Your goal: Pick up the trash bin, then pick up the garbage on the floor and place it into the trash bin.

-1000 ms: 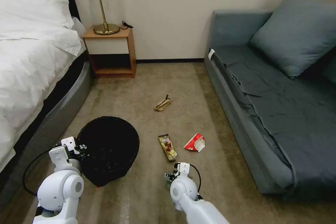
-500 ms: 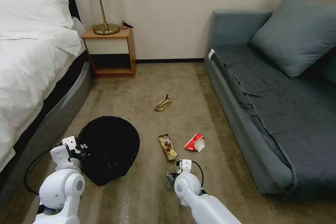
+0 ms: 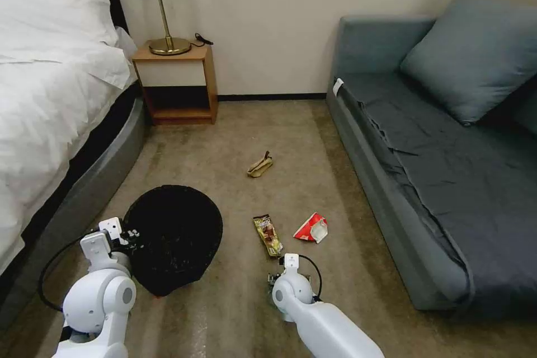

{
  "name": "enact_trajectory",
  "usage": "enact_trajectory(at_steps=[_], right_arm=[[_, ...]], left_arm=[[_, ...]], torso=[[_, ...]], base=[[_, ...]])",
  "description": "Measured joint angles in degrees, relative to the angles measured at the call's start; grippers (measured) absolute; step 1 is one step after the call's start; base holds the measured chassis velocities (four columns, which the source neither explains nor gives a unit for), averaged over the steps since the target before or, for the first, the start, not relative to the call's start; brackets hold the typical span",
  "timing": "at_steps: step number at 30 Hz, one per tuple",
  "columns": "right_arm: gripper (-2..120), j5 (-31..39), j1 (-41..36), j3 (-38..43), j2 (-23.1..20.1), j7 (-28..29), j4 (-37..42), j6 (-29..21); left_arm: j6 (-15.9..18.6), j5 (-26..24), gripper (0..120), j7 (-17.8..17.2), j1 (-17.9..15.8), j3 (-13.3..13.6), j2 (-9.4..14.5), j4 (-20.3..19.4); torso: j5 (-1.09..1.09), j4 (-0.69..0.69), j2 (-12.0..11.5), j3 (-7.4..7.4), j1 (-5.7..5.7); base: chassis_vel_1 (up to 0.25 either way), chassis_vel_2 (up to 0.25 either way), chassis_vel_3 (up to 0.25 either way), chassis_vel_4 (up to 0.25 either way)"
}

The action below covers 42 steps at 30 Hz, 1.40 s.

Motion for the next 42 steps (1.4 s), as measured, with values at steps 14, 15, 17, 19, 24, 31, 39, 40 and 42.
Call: enact_trajectory(at_steps=[14, 15, 17, 19, 24, 31, 39, 40, 42], right_arm=[[36, -0.46, -1.12, -0.45, -2.11, -0.47, 3.13, 0.56], [33, -0.55, -1.23, -0.44, -2.21, -0.54, 3.19, 0.62], [28, -0.94, -1.44, -0.55, -2.62, -0.61, 4.05, 0.93], [24, -1.19, -1.46, -0.60, -3.21, -0.84, 5.41, 1.24], [20, 2.06, 0.70, -1.00, -6.25, -1.61, 15.06, 3.31], [20, 11.35, 8.87, -4.63, -7.55, 0.82, 29.76, 4.65], [20, 19.99, 18.39, -13.15, -4.00, 3.82, 35.56, 6.41], [20, 20.30, 18.82, -15.46, -3.12, 4.05, 35.41, 6.63], [20, 19.69, 18.84, -18.83, -2.24, 4.13, 34.27, 7.07]], left_arm=[[0.00, 0.04, 3, -0.03, 0.06, 0.22, -0.11, -0.12], [0.00, 0.04, 3, -0.03, 0.04, 0.24, -0.13, -0.14], [0.00, 0.03, 3, -0.03, -0.01, 0.25, -0.14, -0.20], [0.00, 0.01, 3, -0.03, -0.01, 0.25, -0.11, -0.25], [0.00, -0.13, 3, -0.05, 0.03, 0.25, -0.02, -0.24], [0.00, -0.14, 3, -0.06, 0.24, 1.25, -0.16, 0.00], [0.00, -0.15, 3, -0.11, 0.31, 2.63, -0.76, 0.79], [0.00, -0.15, 3, -0.12, 0.17, 2.73, -0.95, 0.90], [0.00, -0.14, 3, -0.12, 0.05, 2.82, -1.21, 0.94]], torso=[[0.00, 0.00, 0.00, -0.01, 0.00], [0.00, 0.00, 0.00, -0.01, 0.00], [0.01, 0.00, 0.00, -0.01, 0.00], [0.01, 0.00, 0.00, -0.01, 0.00], [0.00, 0.00, 0.00, -0.01, 0.00], [0.00, -0.01, 0.01, -0.01, 0.00], [-0.01, 0.01, 0.01, 0.00, 0.00], [-0.01, 0.01, 0.01, 0.00, 0.00], [-0.01, 0.01, 0.01, 0.00, 0.00]], base=[[0.000, 0.000, 0.000, 0.000], [0.000, 0.000, 0.000, 0.000], [0.000, 0.000, 0.000, 0.000], [0.000, 0.000, 0.000, 0.000], [0.000, 0.000, 0.000, 0.000], [0.000, 0.000, 0.000, 0.000], [0.000, 0.000, 0.000, 0.000], [0.000, 0.000, 0.000, 0.000], [0.000, 0.000, 0.000, 0.000]])
